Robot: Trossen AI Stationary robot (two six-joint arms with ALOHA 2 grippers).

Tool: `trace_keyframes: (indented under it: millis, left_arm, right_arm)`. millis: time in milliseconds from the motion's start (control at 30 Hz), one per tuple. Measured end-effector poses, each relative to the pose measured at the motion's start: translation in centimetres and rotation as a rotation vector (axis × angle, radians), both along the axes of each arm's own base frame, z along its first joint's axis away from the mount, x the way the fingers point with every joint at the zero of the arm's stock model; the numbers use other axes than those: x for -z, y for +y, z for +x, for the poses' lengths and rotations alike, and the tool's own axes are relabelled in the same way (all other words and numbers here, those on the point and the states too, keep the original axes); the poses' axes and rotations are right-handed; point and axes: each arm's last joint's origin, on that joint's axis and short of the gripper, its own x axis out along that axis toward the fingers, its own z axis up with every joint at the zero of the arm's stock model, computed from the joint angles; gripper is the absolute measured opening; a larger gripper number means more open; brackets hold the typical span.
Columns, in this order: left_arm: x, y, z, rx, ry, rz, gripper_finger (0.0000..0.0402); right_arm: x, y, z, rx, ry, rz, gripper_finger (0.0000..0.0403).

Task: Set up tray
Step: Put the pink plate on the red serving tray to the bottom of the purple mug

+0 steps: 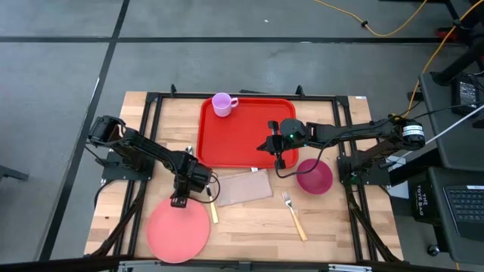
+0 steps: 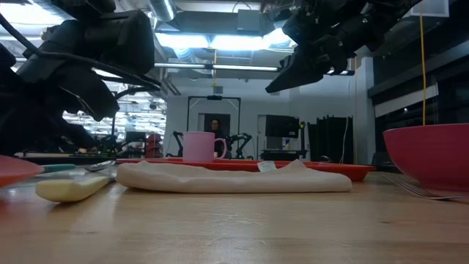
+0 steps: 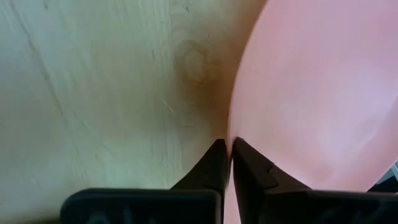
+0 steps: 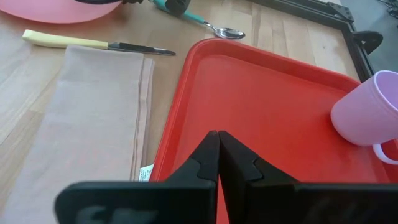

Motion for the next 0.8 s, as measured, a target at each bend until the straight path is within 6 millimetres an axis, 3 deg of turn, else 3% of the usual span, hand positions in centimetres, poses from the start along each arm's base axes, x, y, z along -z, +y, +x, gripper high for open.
trace_keyframes:
  millis: [233,533,800]
  left_arm:
    - [-1.6,-0.1,-0.3,-0.068,-0.034,-0.009,0.0002]
    - [-5.3,-1.3,-1.8,-0.177,-0.132,-0.03,0.0002]
    - [-7.8,-1.9,-3.4,-0.3,-0.282,0.084,0.0002]
  right_arm:
    - [0.0,0.0,0.0,-0.001,0.0,0.0,0.001]
    - [0.1,0.0,-0.1,0.0,0.012,0.003,0.001]
    - [0.1,0.0,-0.1,0.001,0.014,0.004,0.001]
